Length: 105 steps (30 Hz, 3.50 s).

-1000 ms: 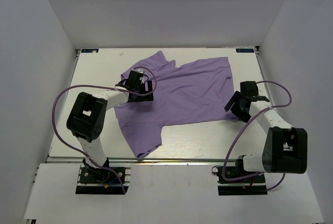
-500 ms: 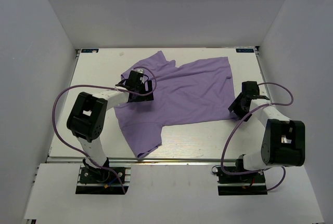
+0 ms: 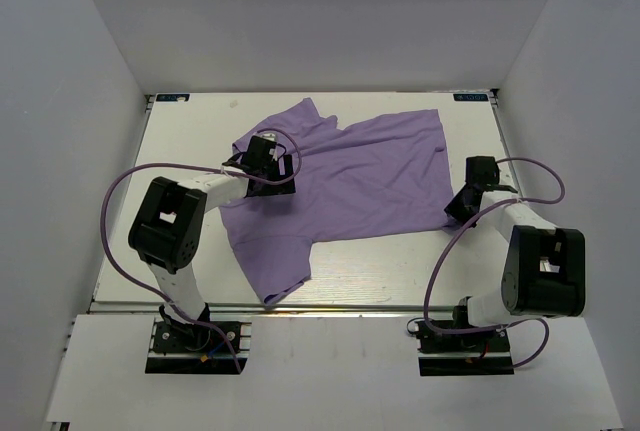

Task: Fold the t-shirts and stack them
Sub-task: Flatten out the tshirt

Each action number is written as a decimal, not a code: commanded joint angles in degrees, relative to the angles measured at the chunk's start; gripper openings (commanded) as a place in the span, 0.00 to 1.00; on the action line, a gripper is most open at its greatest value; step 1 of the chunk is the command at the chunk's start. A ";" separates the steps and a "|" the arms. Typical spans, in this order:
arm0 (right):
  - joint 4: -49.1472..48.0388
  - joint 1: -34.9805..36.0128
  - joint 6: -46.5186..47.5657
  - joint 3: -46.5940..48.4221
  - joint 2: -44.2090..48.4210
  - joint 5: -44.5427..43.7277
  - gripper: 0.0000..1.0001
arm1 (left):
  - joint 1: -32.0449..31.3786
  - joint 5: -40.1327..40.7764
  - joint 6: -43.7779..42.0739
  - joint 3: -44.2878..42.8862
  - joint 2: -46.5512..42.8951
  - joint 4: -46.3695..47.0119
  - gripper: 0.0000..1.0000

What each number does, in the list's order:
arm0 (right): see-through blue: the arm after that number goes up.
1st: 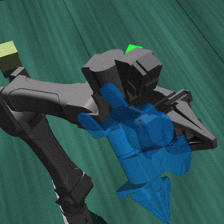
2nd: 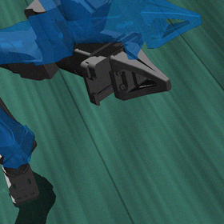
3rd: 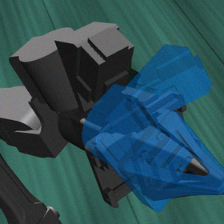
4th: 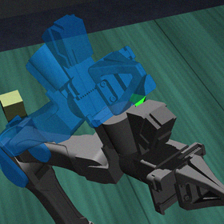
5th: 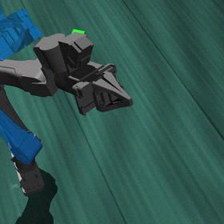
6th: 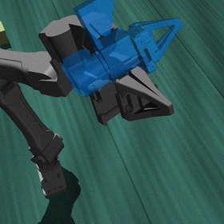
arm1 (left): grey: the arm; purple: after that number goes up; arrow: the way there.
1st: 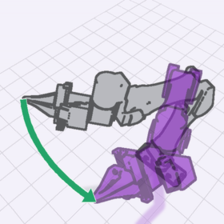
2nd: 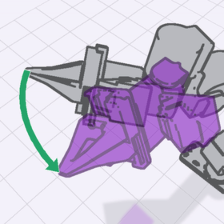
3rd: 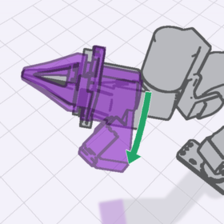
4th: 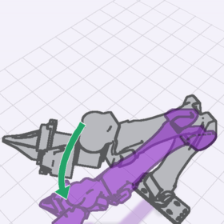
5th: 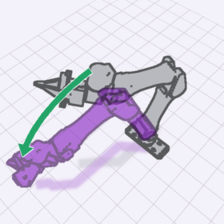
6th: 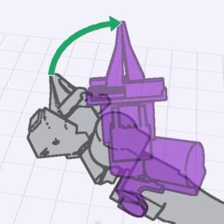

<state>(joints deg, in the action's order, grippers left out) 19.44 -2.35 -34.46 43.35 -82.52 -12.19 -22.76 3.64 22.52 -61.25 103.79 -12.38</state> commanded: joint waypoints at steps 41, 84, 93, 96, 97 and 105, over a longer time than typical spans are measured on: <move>14.25 -0.11 4.03 0.41 25.57 4.16 0.90 | 0.79 4.18 -2.83 -4.31 -1.40 -7.57 1.00; 5.96 -3.98 19.25 62.02 -51.43 15.08 0.90 | 10.11 -10.84 -8.54 -64.34 48.70 -3.81 1.00; 4.47 -2.92 25.58 59.58 -38.96 20.53 0.90 | 10.11 -16.12 -8.55 -62.60 39.67 -2.12 1.00; 4.64 -2.14 25.76 55.12 -32.37 20.27 0.90 | 10.11 -17.00 -9.78 -60.75 32.57 -5.27 1.00; 4.64 -2.05 25.67 53.61 -27.57 20.10 0.90 | 10.11 -16.22 -10.48 -59.69 30.44 -7.63 1.00; 0.60 -1.79 12.06 21.14 -3.74 14.74 0.90 | 8.26 -10.14 -2.85 -19.74 -2.06 -13.73 1.00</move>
<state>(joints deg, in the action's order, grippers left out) 19.66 -4.12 -15.94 74.61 -91.57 4.82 -13.80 -7.70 15.31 -92.38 114.78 -22.85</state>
